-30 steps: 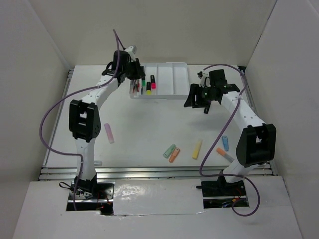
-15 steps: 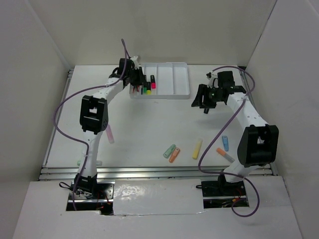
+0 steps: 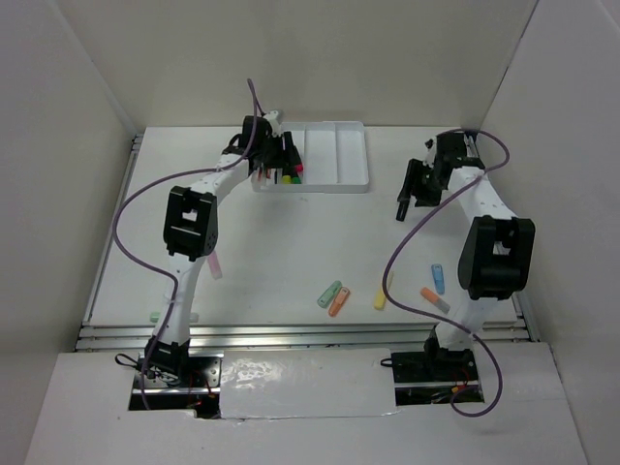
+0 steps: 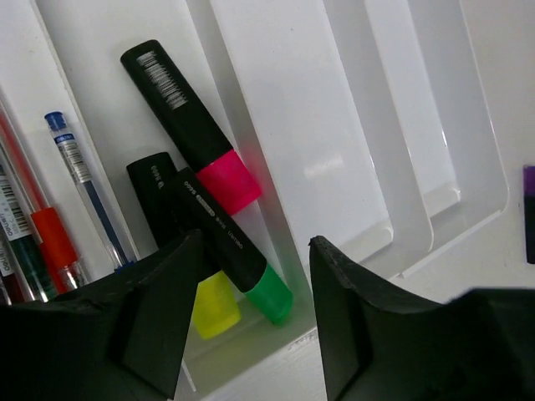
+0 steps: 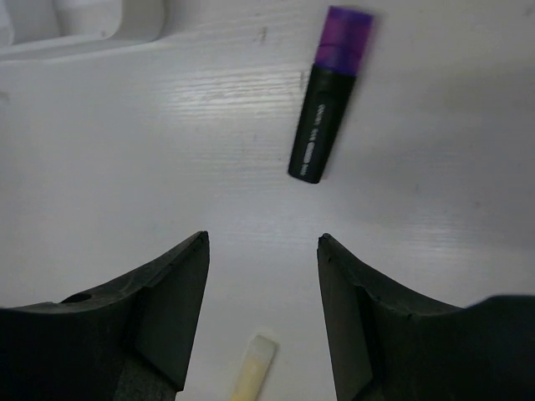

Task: Sort the stationery into containers
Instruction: Place the pen in the storage box, then pick up the pen from the center of the board.

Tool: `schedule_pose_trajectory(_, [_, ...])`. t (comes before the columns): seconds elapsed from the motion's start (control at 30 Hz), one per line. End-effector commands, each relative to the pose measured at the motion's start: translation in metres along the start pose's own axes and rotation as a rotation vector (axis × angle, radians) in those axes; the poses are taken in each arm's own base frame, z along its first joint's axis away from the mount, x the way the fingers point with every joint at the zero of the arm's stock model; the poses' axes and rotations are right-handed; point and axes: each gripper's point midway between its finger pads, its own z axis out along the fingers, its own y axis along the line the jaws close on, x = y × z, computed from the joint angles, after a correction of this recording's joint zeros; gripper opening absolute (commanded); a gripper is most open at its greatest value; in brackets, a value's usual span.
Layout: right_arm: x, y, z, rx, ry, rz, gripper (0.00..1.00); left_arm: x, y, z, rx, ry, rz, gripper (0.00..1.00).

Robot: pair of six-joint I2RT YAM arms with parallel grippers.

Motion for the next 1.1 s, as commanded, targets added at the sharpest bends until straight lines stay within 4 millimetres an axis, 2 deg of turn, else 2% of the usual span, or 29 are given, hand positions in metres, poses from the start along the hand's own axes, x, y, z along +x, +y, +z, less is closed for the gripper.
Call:
schedule_pose_trajectory(0.0, [-0.025,-0.021,0.004,0.107,-0.037,0.012,0.61,-0.049,-0.017,-0.020,0.037,-0.121,0.025,0.67])
schedule_pose_trajectory(0.07, [-0.023,-0.029,0.019,0.133,-0.010,0.017,0.61,-0.063,-0.024,-0.034,0.050,-0.153,0.017,0.68])
schedule_pose_trajectory(0.1, [-0.023,-0.033,0.022,0.156,0.002,0.021,0.61,-0.063,-0.026,-0.038,0.058,-0.152,0.003,0.68])
schedule_pose_trajectory(0.13, [-0.023,-0.036,0.032,0.165,0.021,0.026,0.61,-0.079,-0.035,-0.056,0.078,-0.182,-0.013,0.68])
schedule_pose_trajectory(0.2, [-0.021,-0.041,0.040,0.184,0.050,0.033,0.62,-0.080,-0.042,-0.070,0.105,-0.184,-0.033,0.69])
schedule_pose_trajectory(0.23, [-0.020,-0.043,0.048,0.194,0.066,0.032,0.62,-0.092,-0.053,-0.088,0.121,-0.208,-0.022,0.69])
schedule_pose_trajectory(0.27, [-0.019,-0.043,0.053,0.199,0.078,0.031,0.62,-0.085,-0.054,-0.093,0.123,-0.191,-0.028,0.69])
schedule_pose_trajectory(0.3, [-0.024,-0.044,0.055,0.210,0.071,0.022,0.63,-0.095,-0.061,-0.110,0.131,-0.215,-0.019,0.69])
schedule_pose_trajectory(0.33, [-0.020,-0.047,0.064,0.220,0.092,0.023,0.63,-0.096,-0.063,-0.119,0.133,-0.217,-0.019,0.69])
schedule_pose_trajectory(0.37, [-0.018,-0.045,0.069,0.222,0.107,0.016,0.62,-0.087,-0.061,-0.122,0.134,-0.195,-0.031,0.70])
schedule_pose_trajectory(0.4, [-0.028,-0.043,0.070,0.226,0.092,0.006,0.63,-0.093,-0.067,-0.139,0.138,-0.208,-0.035,0.70])
schedule_pose_trajectory(0.43, [-0.020,-0.047,0.080,0.238,0.128,0.003,0.62,-0.094,-0.069,-0.147,0.145,-0.207,-0.043,0.70])
schedule_pose_trajectory(0.47, [-0.028,-0.043,0.081,0.241,0.117,-0.014,0.62,-0.090,-0.071,-0.159,0.157,-0.196,-0.050,0.70])
schedule_pose_trajectory(0.5, [-0.023,-0.046,0.090,0.252,0.141,-0.022,0.61,-0.089,-0.074,-0.166,0.162,-0.191,-0.048,0.70])
schedule_pose_trajectory(0.57, [-0.023,-0.044,0.094,0.256,0.157,-0.045,0.57,-0.085,-0.077,-0.181,0.155,-0.191,-0.018,0.70])
schedule_pose_trajectory(0.67, [-0.013,-0.048,0.103,0.271,0.193,-0.072,0.44,-0.076,-0.083,-0.199,0.149,-0.184,0.044,0.69])
schedule_pose_trajectory(0.73, [-0.012,-0.051,0.105,0.269,0.203,-0.080,0.35,-0.067,-0.081,-0.205,0.150,-0.170,0.094,0.67])
schedule_pose_trajectory(0.77, [-0.015,-0.052,0.107,0.265,0.203,-0.082,0.31,-0.068,-0.087,-0.215,0.159,-0.182,0.119,0.67])
schedule_pose_trajectory(0.8, [-0.011,-0.052,0.107,0.264,0.229,-0.081,0.22,-0.066,-0.090,-0.219,0.168,-0.184,0.143,0.67])
schedule_pose_trajectory(0.83, [-0.021,-0.050,0.105,0.258,0.219,-0.086,0.16,-0.059,-0.092,-0.223,0.177,-0.181,0.192,0.66])
schedule_pose_trajectory(0.87, [-0.017,-0.052,0.110,0.259,0.241,-0.086,0.05,-0.054,-0.094,-0.225,0.185,-0.174,0.220,0.65])
schedule_pose_trajectory(0.9, [-0.012,-0.046,0.107,0.227,0.269,-0.081,0.01,-0.041,-0.096,-0.225,0.202,-0.151,0.254,0.65])
schedule_pose_trajectory(0.93, [-0.012,-0.038,0.102,0.183,0.275,-0.094,0.00,-0.037,-0.109,-0.233,0.225,-0.162,0.375,0.64])
schedule_pose_trajectory(0.97, [-0.010,-0.030,0.097,0.143,0.279,-0.092,0.00,-0.030,-0.114,-0.235,0.231,-0.155,0.435,0.64])
schedule_pose_trajectory(1.0, [-0.008,-0.012,0.090,0.053,0.279,-0.088,0.00,-0.006,-0.119,-0.230,0.244,-0.128,0.580,0.64])
schedule_pose_trajectory(1.03, [0.000,0.001,0.074,-0.008,0.279,-0.090,0.00,-0.006,-0.132,-0.246,0.260,-0.168,0.673,0.63])
schedule_pose_trajectory(1.07, [0.002,0.015,0.068,-0.065,0.263,-0.100,0.00,0.024,-0.130,-0.242,0.272,-0.129,0.727,0.63])
